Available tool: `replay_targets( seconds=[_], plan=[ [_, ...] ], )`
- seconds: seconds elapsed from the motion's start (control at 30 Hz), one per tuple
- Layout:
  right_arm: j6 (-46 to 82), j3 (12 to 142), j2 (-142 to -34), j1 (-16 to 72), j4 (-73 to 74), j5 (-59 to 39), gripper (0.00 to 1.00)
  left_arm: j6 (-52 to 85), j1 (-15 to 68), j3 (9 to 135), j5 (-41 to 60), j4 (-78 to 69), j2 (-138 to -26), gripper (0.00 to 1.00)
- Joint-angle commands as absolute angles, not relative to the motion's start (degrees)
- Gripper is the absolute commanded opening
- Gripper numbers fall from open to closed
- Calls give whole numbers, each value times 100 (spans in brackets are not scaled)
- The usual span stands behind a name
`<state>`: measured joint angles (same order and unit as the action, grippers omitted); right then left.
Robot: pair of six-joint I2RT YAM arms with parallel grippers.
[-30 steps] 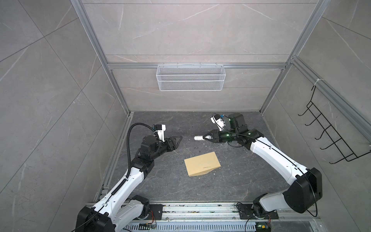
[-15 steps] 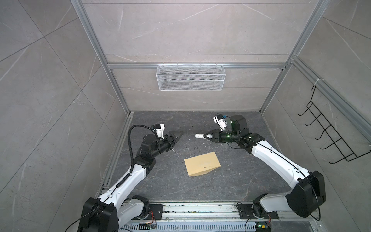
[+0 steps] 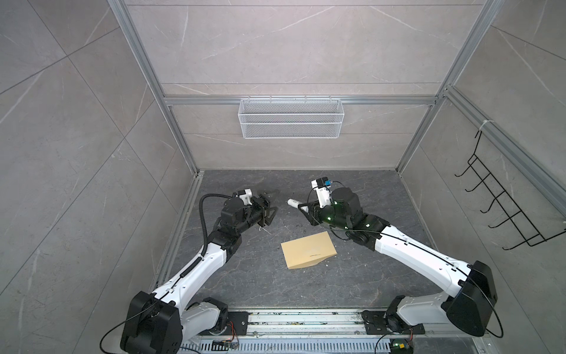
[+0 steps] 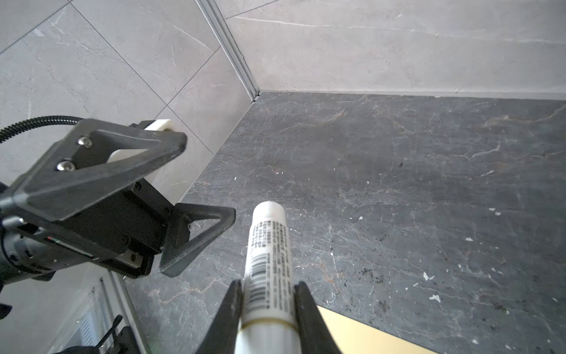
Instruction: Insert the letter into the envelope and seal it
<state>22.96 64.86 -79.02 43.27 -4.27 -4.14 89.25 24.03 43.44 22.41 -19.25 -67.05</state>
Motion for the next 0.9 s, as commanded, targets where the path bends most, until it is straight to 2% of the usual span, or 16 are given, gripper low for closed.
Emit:
replay_targets(
  seconds=[0.0,0.17,0.4,0.6,0.87],
  plan=[
    [1948,6705,-8080,4502,9,270,0,9755,2567,4711,2333,-1922,-6854,82],
    [1808,6726,-8242,4679,300,446,0,10074,2704,5088,2571,-1332,-7048,74],
    [1657,6786,-8415,4848,462,560,0,10343,2715,5131,2550,-1447,-7130,61],
    [1626,6789,-8470,4938,494,624,0,10482,2716,5133,2613,-1580,-7228,54],
    [1569,6825,-8527,4987,499,668,0,10567,2716,5124,2662,-1711,-7309,34]
  ],
)
